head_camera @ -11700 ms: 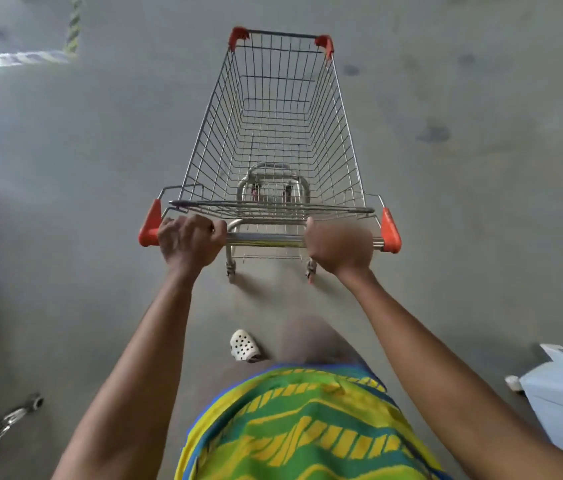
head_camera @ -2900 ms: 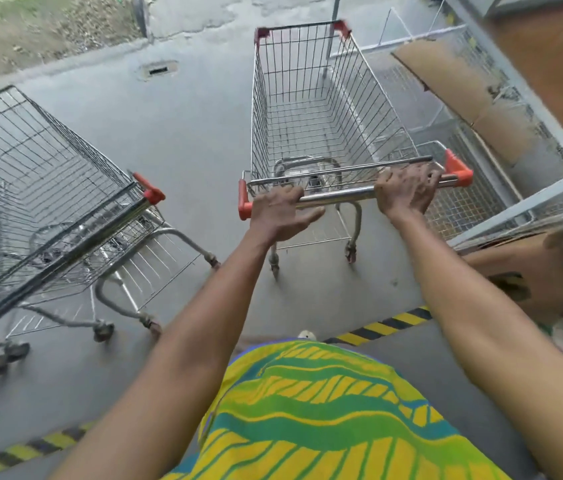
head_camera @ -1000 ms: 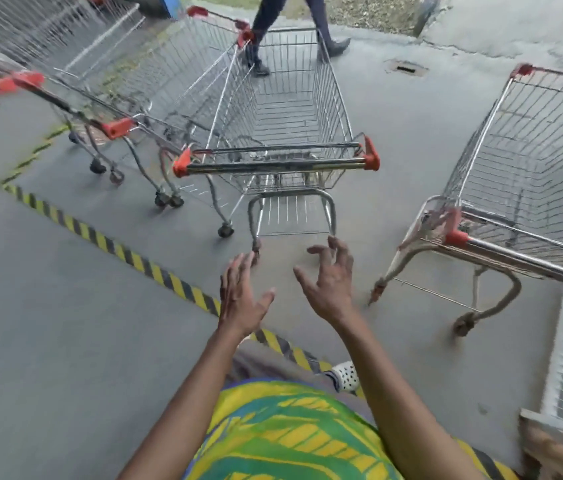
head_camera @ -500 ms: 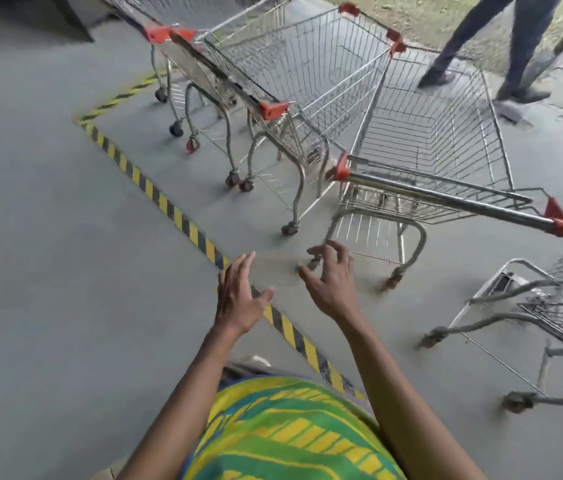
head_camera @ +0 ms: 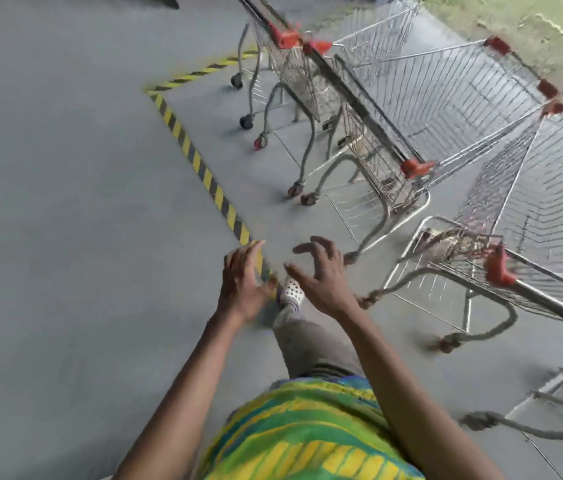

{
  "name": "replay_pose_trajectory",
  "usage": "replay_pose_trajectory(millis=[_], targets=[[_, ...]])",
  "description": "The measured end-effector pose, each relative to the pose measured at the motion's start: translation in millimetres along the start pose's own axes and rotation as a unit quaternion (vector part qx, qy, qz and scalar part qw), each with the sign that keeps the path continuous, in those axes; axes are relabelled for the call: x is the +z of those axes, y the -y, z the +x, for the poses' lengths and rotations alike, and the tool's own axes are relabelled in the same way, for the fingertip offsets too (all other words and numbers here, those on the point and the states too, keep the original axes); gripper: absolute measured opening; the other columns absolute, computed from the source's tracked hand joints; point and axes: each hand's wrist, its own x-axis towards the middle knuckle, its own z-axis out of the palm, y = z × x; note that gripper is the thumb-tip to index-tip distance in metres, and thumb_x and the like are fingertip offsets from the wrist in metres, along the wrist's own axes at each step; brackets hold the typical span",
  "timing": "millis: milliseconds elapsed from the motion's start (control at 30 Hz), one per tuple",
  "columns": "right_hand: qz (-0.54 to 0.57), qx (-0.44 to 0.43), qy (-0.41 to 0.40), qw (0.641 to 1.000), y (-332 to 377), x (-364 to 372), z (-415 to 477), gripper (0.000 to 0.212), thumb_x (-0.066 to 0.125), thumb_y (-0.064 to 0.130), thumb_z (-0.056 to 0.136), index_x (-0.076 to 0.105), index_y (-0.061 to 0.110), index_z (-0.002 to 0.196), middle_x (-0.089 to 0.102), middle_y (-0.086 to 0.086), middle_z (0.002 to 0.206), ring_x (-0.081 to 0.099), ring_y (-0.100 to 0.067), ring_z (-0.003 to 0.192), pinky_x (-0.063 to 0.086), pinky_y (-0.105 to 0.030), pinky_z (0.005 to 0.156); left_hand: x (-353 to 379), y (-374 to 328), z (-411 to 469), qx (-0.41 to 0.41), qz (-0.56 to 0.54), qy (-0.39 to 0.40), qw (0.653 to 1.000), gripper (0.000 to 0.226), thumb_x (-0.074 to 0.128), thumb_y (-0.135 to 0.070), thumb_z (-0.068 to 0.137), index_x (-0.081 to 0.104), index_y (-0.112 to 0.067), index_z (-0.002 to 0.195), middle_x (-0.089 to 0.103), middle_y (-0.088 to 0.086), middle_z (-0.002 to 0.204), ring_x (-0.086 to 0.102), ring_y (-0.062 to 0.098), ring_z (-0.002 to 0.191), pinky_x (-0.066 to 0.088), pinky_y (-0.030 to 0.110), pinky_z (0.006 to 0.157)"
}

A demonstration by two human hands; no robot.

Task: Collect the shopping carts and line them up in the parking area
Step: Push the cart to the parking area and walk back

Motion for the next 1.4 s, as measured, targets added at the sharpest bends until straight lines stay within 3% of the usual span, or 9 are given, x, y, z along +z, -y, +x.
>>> replay_pose_trajectory(millis=[167, 300, 533, 633, 733, 833, 1100, 1300, 1400], targets=[[0.039, -0.028, 0.053, 0.997, 51, 35, 149, 0.034, 0.071, 0.035, 0.095, 0.066, 0.018, 0.124, 0.044, -0.007, 0.137, 0.036, -0.024, 0.137, 0.026, -0.032, 0.115, -39, 66, 108, -0.018, 0.020, -0.046, 0.999, 0.065, 0.053, -0.058, 0.090, 0.063, -0.012, 0.134, 0.061, 0.009, 0.135, 0.043, 0.022, 0.127, 0.028, 0.026, 0.107], [0.034, -0.081, 0.073, 0.993, 131, 43, 280, 0.030, 0.069, 0.035, 0.096, 0.068, 0.018, 0.121, 0.049, -0.007, 0.135, 0.039, -0.022, 0.134, 0.022, -0.019, 0.098, -86, 127, 183, -0.056, 0.046, -0.066, 0.995, 0.073, 0.040, -0.071, 0.094, 0.067, -0.011, 0.126, 0.065, 0.008, 0.130, 0.055, 0.033, 0.122, 0.034, 0.034, 0.106], [0.037, -0.103, 0.126, 0.986, 222, 73, 427, 0.024, 0.068, 0.035, 0.097, 0.070, 0.021, 0.117, 0.053, -0.002, 0.126, 0.044, -0.018, 0.129, 0.031, -0.025, 0.105, -175, 182, 306, -0.164, 0.020, -0.163, 0.973, 0.048, 0.061, -0.044, 0.089, 0.070, -0.014, 0.124, 0.068, 0.003, 0.125, 0.053, 0.025, 0.120, 0.038, 0.030, 0.103], [0.014, -0.092, 0.177, 0.980, 227, 103, 477, 0.024, 0.069, 0.036, 0.096, 0.071, 0.022, 0.116, 0.052, 0.003, 0.122, 0.045, -0.013, 0.126, 0.030, -0.020, 0.101, -186, 215, 367, -0.204, -0.016, -0.151, 0.967, 0.034, 0.070, -0.032, 0.088, 0.072, -0.015, 0.118, 0.070, 0.003, 0.119, 0.055, 0.028, 0.118, 0.035, 0.024, 0.099], [-0.008, -0.092, 0.212, 0.973, 233, 137, 541, 0.026, 0.070, 0.040, 0.096, 0.072, 0.021, 0.114, 0.056, 0.001, 0.123, 0.048, -0.015, 0.124, 0.036, -0.028, 0.106, -196, 259, 434, -0.203, -0.047, -0.117, 0.971, 0.044, 0.060, -0.048, 0.084, 0.074, -0.019, 0.114, 0.071, 0.000, 0.115, 0.055, 0.026, 0.115, 0.036, 0.025, 0.097], [-0.014, -0.075, 0.187, 0.979, 264, 158, 625, 0.023, 0.072, 0.037, 0.095, 0.074, 0.020, 0.111, 0.061, 0.000, 0.121, 0.051, -0.019, 0.123, 0.038, -0.031, 0.106, -224, 294, 512, -0.204, -0.071, -0.099, 0.971, 0.031, 0.067, -0.035, 0.089, 0.074, -0.019, 0.115, 0.071, -0.001, 0.116, 0.055, 0.024, 0.116, 0.040, 0.029, 0.098], [0.066, -0.052, 0.053, 0.995, 382, 157, 800, 0.014, 0.070, 0.035, 0.096, 0.072, 0.025, 0.106, 0.062, 0.002, 0.118, 0.056, -0.011, 0.113, 0.043, -0.027, 0.092, -319, 350, 733, -0.083, -0.031, 0.004, 0.996, 0.046, 0.049, -0.056, 0.090, 0.073, -0.023, 0.112, 0.073, -0.005, 0.112, 0.062, 0.018, 0.108, 0.046, 0.034, 0.096], [0.085, 0.007, -0.008, 0.996, 397, 155, 926, 0.017, 0.071, 0.038, 0.095, 0.072, 0.027, 0.108, 0.058, 0.009, 0.117, 0.054, -0.012, 0.118, 0.045, -0.037, 0.103, -349, 369, 889, -0.036, -0.062, 0.055, 0.996, 0.027, 0.066, -0.038, 0.092, 0.074, -0.021, 0.111, 0.073, -0.010, 0.107, 0.049, -0.009, 0.096, 0.046, 0.029, 0.092], [0.112, 0.024, -0.041, 0.993, 402, 149, 1001, 0.015, 0.071, 0.040, 0.095, 0.072, 0.030, 0.105, 0.059, 0.008, 0.117, 0.057, -0.012, 0.114, 0.047, -0.037, 0.100, -345, 383, 960, -0.022, -0.066, 0.078, 0.995, 0.047, 0.054, -0.054, 0.085, 0.074, -0.019, 0.108, 0.073, -0.007, 0.105, 0.056, 0.001, 0.099, 0.048, 0.033, 0.093]])
